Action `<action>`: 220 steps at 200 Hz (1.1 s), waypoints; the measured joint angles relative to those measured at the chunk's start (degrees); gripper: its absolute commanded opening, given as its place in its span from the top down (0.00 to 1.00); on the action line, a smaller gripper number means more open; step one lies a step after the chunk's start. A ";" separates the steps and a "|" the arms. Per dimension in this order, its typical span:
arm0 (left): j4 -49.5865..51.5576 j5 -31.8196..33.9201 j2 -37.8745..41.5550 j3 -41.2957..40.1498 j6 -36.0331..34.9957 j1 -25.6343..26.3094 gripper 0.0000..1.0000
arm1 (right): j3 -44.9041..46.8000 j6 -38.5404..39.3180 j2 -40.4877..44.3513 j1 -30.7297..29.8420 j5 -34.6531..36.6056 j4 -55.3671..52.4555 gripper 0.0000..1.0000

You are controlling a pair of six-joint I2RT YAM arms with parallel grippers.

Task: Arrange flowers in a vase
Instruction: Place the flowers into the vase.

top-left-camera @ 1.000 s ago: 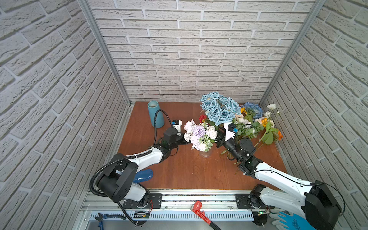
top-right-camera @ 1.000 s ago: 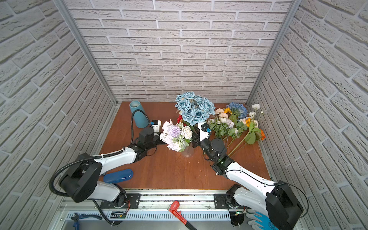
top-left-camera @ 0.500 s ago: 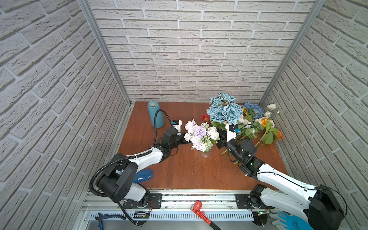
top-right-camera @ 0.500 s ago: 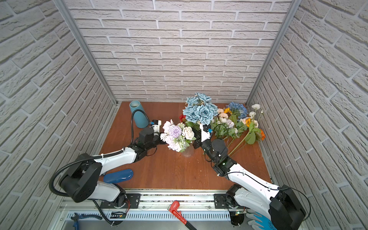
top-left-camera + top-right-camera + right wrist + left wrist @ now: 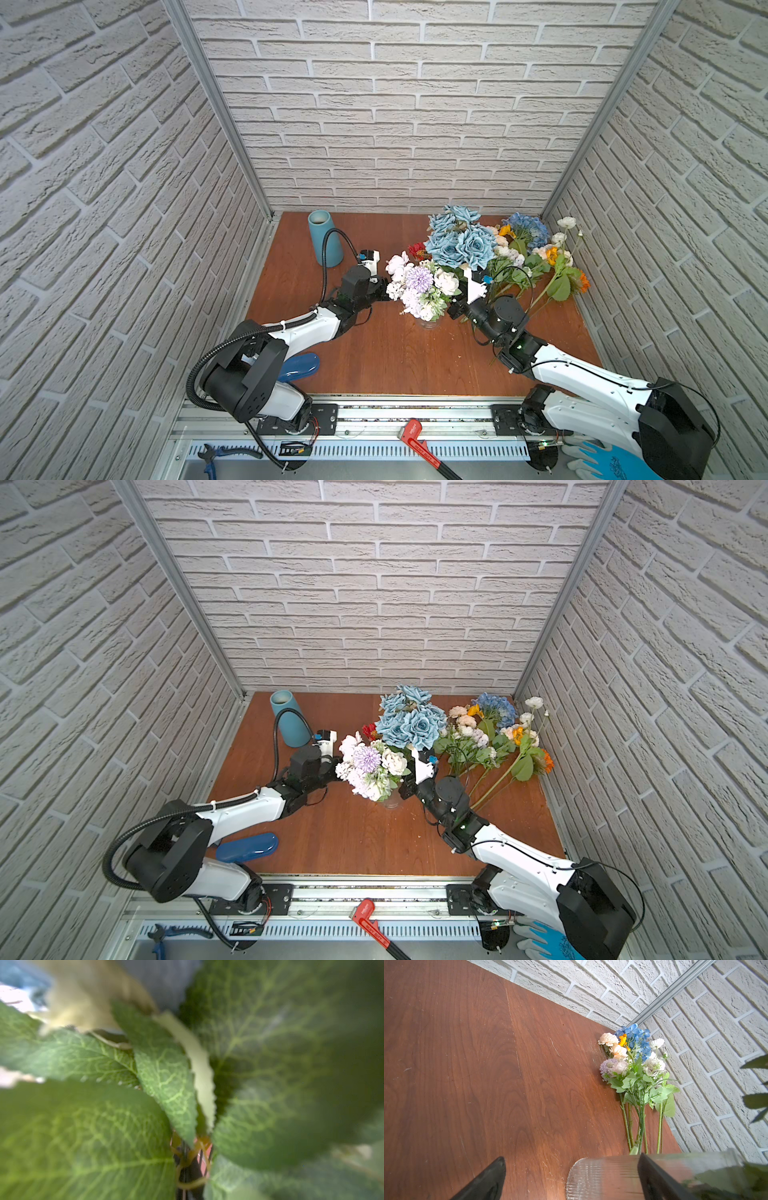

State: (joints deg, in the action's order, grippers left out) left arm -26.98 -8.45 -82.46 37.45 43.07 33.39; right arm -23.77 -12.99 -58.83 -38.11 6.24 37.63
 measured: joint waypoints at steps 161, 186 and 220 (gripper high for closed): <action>0.68 1.49 0.00 0.83 -1.03 -0.44 0.02 | -5.40 -3.85 19.76 -0.44 7.65 -42.53 0.00; 1.42 2.62 0.61 1.03 -1.07 -1.60 0.02 | -6.01 -6.10 20.22 -0.20 15.06 -49.51 0.01; 2.56 3.72 1.97 1.03 -1.36 -2.27 0.02 | -7.96 -7.04 19.67 4.59 21.51 -55.74 0.01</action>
State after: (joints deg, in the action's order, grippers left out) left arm -24.43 -4.73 -80.49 38.48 41.71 31.11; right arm -31.73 -20.03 -39.16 -33.52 27.75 -18.11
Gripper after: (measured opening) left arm 0.983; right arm 0.991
